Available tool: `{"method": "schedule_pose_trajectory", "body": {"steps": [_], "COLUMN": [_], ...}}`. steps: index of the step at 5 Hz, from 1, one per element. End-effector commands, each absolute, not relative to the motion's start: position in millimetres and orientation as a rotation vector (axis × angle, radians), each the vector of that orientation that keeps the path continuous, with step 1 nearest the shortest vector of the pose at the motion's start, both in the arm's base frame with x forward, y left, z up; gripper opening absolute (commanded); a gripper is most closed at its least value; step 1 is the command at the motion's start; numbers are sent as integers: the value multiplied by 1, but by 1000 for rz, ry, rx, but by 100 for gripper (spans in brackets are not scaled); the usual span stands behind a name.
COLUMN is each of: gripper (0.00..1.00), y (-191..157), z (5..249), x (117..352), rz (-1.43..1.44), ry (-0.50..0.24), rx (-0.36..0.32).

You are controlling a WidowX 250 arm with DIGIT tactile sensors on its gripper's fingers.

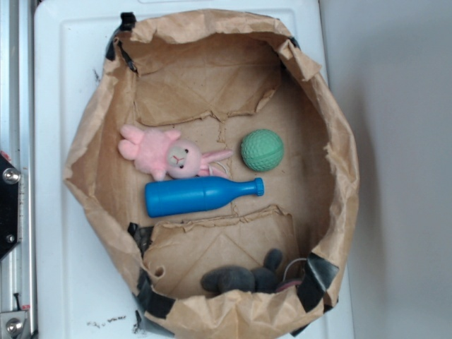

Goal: Grab the blue bottle.

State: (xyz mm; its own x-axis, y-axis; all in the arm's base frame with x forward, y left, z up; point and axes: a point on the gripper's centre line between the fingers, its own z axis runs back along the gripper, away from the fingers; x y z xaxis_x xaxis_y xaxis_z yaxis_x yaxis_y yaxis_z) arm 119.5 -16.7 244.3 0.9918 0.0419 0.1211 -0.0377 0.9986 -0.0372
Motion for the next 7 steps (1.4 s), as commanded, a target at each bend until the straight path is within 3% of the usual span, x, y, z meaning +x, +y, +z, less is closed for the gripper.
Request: {"method": "schedule_pose_trajectory", "body": {"steps": [1,2,3,4,5,7], "gripper": [100,100,100,100,100,100], "y": [-17,-19,0,4,15,15], "z": [244,234,227,215,208,208], "x": [120,170,215,201,214,214], "rz": [40,148,251,194,153,153], "ry": [-122,-127,-93,-164,-141,-141], "rx": [-35,25,-6,-25,-120,-120]}}
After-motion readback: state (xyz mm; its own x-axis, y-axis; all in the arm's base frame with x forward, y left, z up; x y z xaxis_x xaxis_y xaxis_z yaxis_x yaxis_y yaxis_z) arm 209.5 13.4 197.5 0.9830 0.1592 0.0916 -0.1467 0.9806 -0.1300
